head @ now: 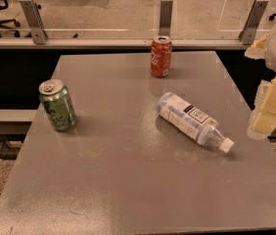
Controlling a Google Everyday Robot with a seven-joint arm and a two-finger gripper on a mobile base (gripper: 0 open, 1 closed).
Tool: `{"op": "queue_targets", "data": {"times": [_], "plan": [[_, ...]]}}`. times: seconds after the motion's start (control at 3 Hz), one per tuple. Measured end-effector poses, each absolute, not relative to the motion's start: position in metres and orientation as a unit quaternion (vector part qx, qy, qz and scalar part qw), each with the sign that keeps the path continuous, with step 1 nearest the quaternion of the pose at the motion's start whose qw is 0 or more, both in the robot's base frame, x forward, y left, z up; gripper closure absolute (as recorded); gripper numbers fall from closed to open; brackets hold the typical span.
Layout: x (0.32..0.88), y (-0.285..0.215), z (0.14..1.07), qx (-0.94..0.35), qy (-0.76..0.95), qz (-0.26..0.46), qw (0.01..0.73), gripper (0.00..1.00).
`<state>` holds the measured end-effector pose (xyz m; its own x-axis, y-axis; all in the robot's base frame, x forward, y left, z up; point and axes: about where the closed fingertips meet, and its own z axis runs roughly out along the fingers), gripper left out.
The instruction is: Move blue plastic bottle near green can
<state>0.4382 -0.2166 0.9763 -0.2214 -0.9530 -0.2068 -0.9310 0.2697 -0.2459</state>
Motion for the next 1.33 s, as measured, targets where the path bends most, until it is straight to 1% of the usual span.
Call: {"op": "queue_targets", "data": {"times": [0.33,0.67,1.33], "plan": [[0.439,-0.216,0.977,-0.604,0.779,-0.036,0.161,0.00],[0.444,-0.208,0.970,-0.635,0.757,-0.026,0.154,0.00],[0.456,-0.196,0.937,-0.641,0.757,-0.006,0.126,0.00]]}}
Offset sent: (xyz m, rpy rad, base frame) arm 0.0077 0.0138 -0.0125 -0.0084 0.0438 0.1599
